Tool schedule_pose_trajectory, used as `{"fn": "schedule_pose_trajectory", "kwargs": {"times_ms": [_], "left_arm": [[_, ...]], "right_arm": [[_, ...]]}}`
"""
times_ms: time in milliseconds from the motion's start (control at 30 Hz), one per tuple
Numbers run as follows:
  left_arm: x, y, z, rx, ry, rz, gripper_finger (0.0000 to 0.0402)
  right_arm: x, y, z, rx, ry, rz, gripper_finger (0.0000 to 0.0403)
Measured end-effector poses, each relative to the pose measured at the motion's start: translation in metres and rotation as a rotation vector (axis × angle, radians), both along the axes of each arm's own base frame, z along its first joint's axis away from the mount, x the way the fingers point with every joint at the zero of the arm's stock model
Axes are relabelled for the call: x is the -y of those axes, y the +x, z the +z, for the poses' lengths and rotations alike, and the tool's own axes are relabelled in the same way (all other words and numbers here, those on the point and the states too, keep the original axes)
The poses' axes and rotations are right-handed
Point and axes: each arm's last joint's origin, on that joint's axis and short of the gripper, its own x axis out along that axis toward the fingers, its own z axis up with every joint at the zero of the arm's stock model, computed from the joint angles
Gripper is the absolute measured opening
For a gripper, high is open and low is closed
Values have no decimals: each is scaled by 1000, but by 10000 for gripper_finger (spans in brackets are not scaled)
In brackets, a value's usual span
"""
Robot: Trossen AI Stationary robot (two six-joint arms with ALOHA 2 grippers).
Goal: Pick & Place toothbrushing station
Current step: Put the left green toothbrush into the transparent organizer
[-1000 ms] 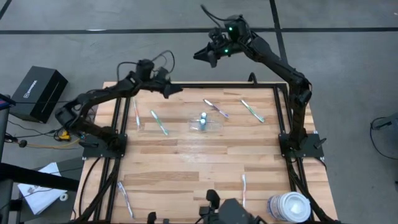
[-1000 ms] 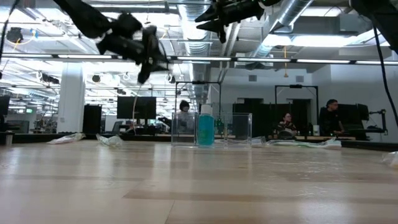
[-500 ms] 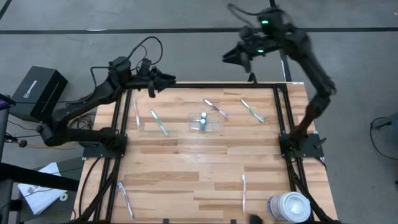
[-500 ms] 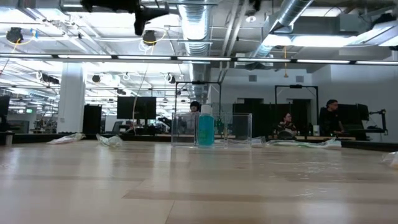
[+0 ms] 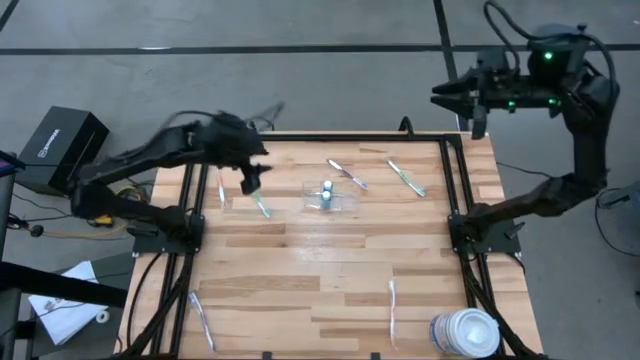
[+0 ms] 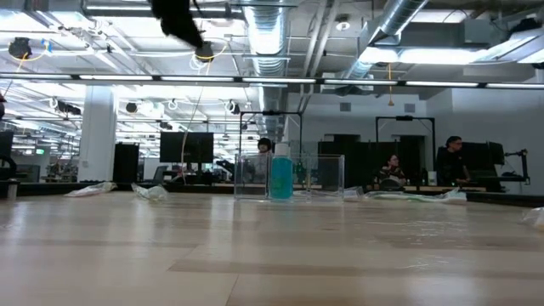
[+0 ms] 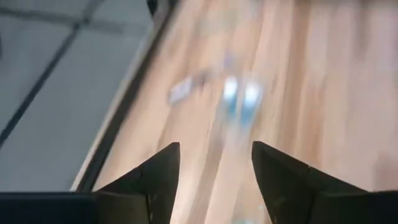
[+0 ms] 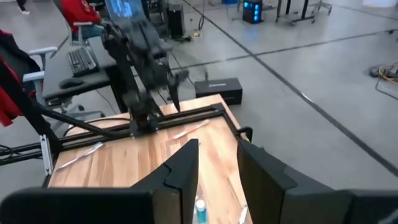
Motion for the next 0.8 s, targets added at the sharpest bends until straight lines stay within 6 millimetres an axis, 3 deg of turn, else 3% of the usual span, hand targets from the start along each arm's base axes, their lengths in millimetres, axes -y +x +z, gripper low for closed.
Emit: {"fn": "schedule_pose_trajectory", "kwargs": {"times_ms": [167, 367, 600, 800], "left_arm": [[-3, 29, -41, -326, 21, -140, 198], [-10, 53, -84, -574, -36, -221, 202], [-13, 69, -110, -672, -56, -374, 205], [-11, 67, -130, -752, -87, -493, 205]], "right_arm": [[-2, 0, 0, 1, 1, 11, 103], [-1, 15, -4, -23, 16, 78, 103], [-2, 32, -8, -49, 32, 141, 103], [-4, 35, -8, -49, 31, 164, 103]]}}
